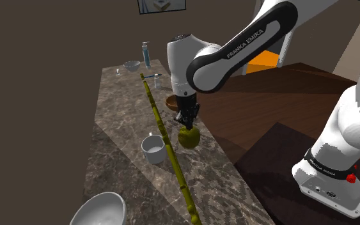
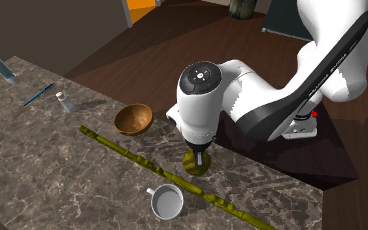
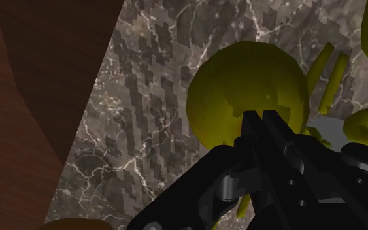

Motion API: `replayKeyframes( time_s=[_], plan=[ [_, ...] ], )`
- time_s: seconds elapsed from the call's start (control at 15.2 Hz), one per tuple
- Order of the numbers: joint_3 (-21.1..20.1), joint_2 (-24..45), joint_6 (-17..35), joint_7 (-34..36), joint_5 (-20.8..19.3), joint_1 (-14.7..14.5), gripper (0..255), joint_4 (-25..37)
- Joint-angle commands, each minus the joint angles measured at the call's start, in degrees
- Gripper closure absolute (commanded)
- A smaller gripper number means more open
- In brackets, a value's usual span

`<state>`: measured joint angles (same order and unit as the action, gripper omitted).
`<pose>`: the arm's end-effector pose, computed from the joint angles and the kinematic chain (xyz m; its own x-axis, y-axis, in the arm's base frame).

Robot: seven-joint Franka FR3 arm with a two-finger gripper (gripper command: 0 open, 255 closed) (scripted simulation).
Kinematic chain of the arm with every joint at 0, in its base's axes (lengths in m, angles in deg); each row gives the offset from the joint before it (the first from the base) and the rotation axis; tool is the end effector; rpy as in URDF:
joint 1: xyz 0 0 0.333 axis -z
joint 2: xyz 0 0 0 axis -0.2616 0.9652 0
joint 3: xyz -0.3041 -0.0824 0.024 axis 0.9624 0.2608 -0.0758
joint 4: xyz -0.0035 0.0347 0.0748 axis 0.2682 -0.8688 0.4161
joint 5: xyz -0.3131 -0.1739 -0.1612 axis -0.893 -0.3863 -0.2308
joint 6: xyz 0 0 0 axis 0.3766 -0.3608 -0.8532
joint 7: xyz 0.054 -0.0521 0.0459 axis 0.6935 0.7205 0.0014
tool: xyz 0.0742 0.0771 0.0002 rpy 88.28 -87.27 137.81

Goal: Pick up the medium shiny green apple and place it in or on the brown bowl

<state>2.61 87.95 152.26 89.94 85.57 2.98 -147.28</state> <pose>0.4326 0.2931 0.3500 0.9925 0.1075 -0.0582 0.1094 -0.9935 0.0304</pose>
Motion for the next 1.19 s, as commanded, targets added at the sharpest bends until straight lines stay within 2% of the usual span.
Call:
replayKeyframes(
  time_s=[0.0,1.12],
  plan=[
    [-0.05,-0.95,-1.65,-0.26,0.46,0.0,255,0.75],
    [0.34,-6.72,-14.53,-2.02,2.78,0.23,255,8.26]
  ],
)
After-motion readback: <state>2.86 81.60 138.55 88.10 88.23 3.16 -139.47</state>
